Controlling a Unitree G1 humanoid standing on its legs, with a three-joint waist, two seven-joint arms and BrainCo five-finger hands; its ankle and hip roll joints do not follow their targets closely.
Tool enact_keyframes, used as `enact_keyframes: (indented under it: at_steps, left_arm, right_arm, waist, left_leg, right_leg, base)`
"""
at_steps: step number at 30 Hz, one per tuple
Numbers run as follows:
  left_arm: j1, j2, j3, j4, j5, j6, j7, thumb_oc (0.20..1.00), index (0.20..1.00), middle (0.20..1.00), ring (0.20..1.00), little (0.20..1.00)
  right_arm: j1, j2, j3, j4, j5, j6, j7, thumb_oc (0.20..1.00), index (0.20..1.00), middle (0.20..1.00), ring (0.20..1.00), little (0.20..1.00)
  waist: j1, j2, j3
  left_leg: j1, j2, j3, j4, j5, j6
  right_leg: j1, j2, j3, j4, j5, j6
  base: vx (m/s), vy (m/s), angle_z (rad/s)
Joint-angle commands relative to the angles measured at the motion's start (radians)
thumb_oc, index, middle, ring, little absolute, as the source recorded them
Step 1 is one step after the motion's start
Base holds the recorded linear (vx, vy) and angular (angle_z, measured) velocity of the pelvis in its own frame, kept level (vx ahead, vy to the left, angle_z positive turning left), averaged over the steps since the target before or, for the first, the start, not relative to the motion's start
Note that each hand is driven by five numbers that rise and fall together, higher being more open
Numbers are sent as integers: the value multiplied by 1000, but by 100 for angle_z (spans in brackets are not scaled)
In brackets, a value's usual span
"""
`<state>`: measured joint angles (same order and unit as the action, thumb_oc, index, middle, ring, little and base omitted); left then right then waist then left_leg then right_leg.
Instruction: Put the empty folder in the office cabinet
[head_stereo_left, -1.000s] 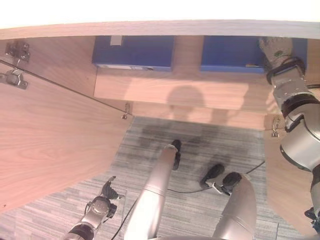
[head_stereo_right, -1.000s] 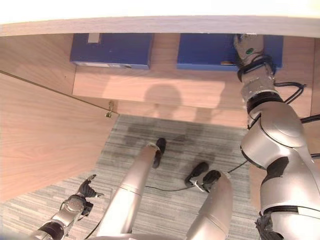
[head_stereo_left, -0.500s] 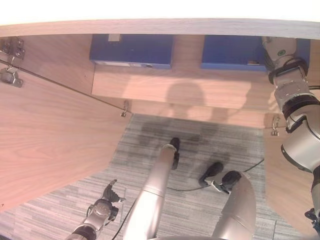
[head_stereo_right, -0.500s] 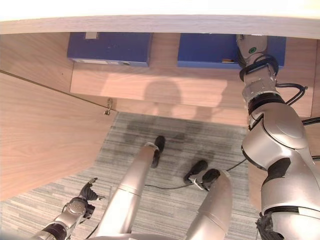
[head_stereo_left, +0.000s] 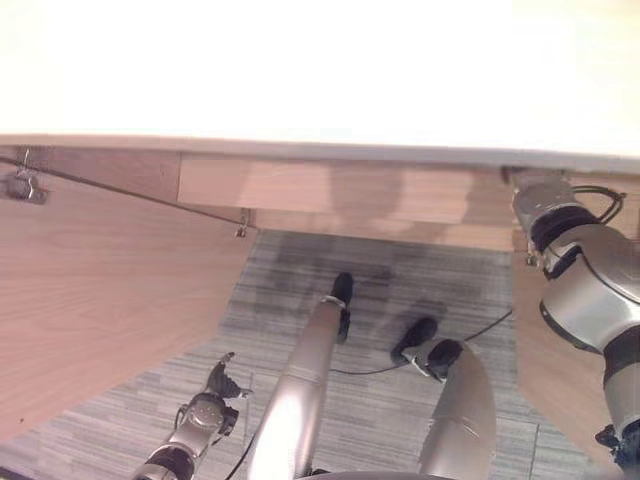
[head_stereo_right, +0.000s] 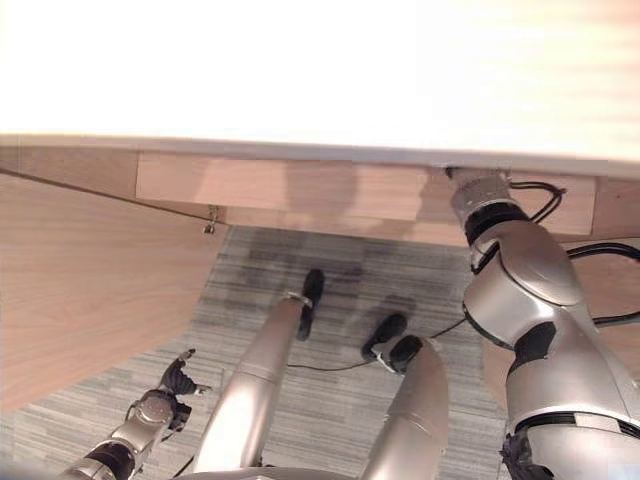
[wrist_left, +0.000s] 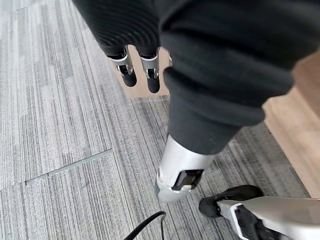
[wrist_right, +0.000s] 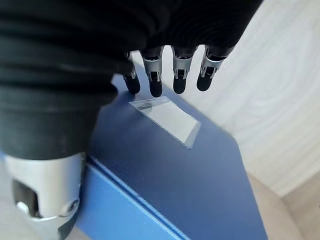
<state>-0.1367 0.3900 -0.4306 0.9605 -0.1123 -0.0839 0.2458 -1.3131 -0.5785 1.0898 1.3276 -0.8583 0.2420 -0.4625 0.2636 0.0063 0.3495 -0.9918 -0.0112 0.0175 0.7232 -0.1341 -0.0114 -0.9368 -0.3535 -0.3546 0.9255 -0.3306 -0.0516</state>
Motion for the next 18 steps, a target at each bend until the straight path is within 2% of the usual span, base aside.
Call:
enact_keyframes:
  at_steps: [1, 3, 6, 11, 18]
  left_arm:
    - [-1, 10, -8, 40, -12, 0, 0, 1000, 1000, 1000, 1000, 1000]
    - [-1, 10, -9, 46, -7, 3, -3, 1000, 1000, 1000, 1000, 1000]
    - [-2, -3, 1, 117, 16, 6, -15, 1000, 1000, 1000, 1000, 1000]
    - [-5, -16, 6, 167, 41, 12, -15, 1000, 1000, 1000, 1000, 1000]
    - [15, -45, 3, 193, 101, 16, -46, 1000, 1000, 1000, 1000, 1000]
  right_arm:
    - [8, 8, 41, 8, -95, 14, 13, 1000, 1000, 1000, 1000, 1000]
    - [17, 14, 39, 7, -105, 16, 18, 1000, 1000, 1000, 1000, 1000]
    - [55, 41, 19, -12, -126, 16, 28, 1000, 1000, 1000, 1000, 1000]
    - [92, 75, -18, -2, -119, 24, 15, 1000, 1000, 1000, 1000, 1000]
    - [223, 103, -102, -5, -130, 32, -36, 1000, 1000, 1000, 1000, 1000]
  waist:
    - [13, 15, 15]
    - [12, 16, 19]
    - [0, 15, 13]
    - [-5, 24, 11]
    - [-10, 47, -31]
  left_leg:
    - [169, 25, 17, -205, 57, 19]
    - [211, 27, 13, -241, 65, 18]
    - [350, 42, 10, -349, 98, 2]
    - [469, 51, 6, -412, 112, -9]
    - [636, 69, 13, -473, 122, -25]
  right_leg:
    - [182, 26, -18, -245, 120, 67]
    - [222, 34, -24, -280, 132, 73]
    - [353, 56, -39, -385, 163, 89]
    - [475, 75, -43, -465, 181, 94]
    - [651, 99, -52, -559, 191, 103]
  base:
    - [11, -61, 5]
    - [12, -47, -1]
    - [43, -64, -3]
    - [32, -57, -10]
    - [66, -46, -4]
